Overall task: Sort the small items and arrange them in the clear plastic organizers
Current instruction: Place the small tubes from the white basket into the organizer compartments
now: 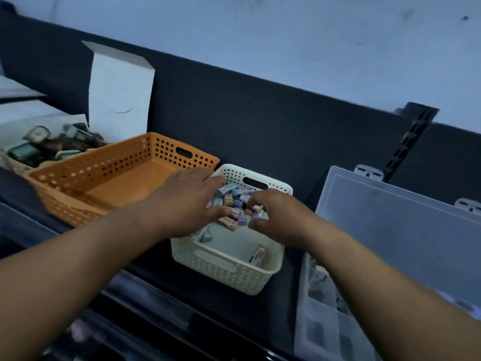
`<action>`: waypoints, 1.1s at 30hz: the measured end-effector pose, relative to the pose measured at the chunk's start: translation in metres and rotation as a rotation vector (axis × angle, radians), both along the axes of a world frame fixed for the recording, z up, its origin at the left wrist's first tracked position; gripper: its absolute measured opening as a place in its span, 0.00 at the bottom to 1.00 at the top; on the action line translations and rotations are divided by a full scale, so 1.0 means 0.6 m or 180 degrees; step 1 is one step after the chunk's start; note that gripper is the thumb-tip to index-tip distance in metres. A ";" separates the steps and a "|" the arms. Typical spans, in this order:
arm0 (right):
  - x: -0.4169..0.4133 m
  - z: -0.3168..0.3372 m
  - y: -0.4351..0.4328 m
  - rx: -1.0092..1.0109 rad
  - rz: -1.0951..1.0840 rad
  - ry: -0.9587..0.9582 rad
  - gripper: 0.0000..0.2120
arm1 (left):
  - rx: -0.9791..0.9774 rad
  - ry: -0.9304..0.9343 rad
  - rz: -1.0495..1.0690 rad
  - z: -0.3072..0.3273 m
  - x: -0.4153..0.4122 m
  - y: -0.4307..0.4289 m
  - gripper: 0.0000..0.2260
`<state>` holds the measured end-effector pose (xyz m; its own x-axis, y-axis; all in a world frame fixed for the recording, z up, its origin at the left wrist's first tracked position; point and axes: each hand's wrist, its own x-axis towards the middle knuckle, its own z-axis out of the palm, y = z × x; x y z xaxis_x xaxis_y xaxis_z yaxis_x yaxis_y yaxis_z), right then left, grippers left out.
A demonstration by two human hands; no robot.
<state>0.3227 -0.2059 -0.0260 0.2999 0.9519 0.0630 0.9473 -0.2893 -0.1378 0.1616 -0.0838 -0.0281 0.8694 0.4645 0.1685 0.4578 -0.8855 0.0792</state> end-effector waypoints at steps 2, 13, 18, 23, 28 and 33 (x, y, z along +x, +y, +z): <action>-0.004 -0.011 0.035 -0.0213 -0.0039 -0.0031 0.20 | -0.0046 0.0067 0.0008 -0.005 -0.009 0.019 0.33; -0.023 -0.072 0.131 -0.0766 -0.0407 -0.0136 0.26 | -0.0320 0.0093 -0.0134 -0.027 -0.026 0.052 0.33; -0.024 -0.071 0.127 -0.0609 -0.0644 0.0136 0.27 | -0.0409 0.0032 -0.0244 -0.025 -0.031 0.051 0.32; -0.028 -0.072 0.131 -0.0720 -0.0847 0.0078 0.27 | -0.0459 -0.0007 -0.0288 -0.025 -0.033 0.051 0.31; -0.022 -0.073 0.124 -0.0711 -0.0652 -0.0048 0.20 | -0.0480 -0.0023 -0.0260 -0.026 -0.033 0.051 0.31; -0.016 -0.073 0.124 -0.0883 -0.0701 0.0113 0.23 | -0.0550 -0.0021 -0.0172 -0.031 -0.029 0.054 0.33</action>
